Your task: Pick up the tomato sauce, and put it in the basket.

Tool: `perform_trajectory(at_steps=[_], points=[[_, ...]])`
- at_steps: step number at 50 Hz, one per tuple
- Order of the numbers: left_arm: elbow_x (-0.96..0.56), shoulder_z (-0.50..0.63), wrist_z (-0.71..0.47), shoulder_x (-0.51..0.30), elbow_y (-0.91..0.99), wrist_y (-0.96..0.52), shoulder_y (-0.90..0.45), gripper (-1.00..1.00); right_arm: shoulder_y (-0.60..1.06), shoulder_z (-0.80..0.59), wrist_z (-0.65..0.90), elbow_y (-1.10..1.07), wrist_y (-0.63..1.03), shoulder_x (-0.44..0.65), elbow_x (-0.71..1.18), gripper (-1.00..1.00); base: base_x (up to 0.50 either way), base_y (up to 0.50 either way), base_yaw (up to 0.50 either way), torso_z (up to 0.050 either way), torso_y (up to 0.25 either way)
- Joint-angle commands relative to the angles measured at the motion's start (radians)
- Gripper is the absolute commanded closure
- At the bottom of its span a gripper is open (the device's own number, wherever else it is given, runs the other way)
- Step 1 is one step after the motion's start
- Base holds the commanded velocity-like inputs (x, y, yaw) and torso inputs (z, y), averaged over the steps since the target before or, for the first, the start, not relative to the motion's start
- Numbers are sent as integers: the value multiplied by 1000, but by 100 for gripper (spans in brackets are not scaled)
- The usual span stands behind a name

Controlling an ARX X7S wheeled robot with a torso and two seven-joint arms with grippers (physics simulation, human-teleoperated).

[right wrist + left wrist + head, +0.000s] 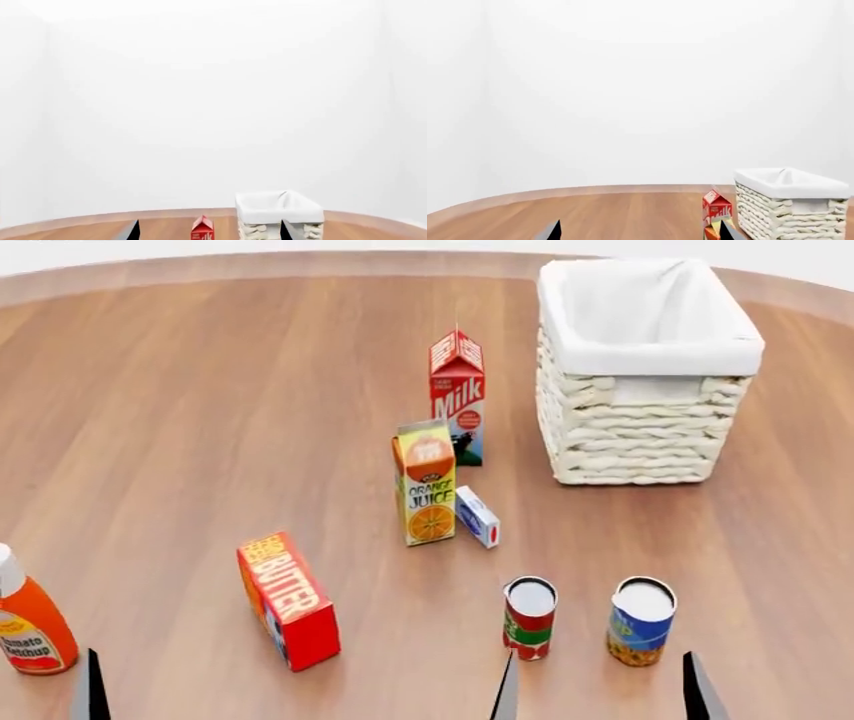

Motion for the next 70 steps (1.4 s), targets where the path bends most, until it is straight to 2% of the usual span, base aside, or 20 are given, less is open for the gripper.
perform_trajectory(at_steps=[1,46,50,54,59,70], points=[[7,18,-18,-16,9,0,4,-100,-5,-10,19,-17,-4,14,11,-100,500,0,0,0,0],[7,45,-79,-56,8,-2,-2,-100,-10,-37,72,-15,-27,55,32,-100,500,0,0,0,0],[8,47,-84,-58,0,0,-6,-100,-14,-38,76,-21,-27,61,33,-100,0,0,0,0,3],[16,54,-88,-60,-17,1,-14,-100,-23,-29,45,-53,13,99,117,-100,0,0,0,0,0],[14,57,-93,-61,-44,-1,-28,-100,-91,6,7,-95,52,191,136,-100,0,0,0,0,0],[15,68,-103,-65,-78,-4,-45,-100,-291,69,-14,3,-54,235,131,-100,0,0,0,0,0]])
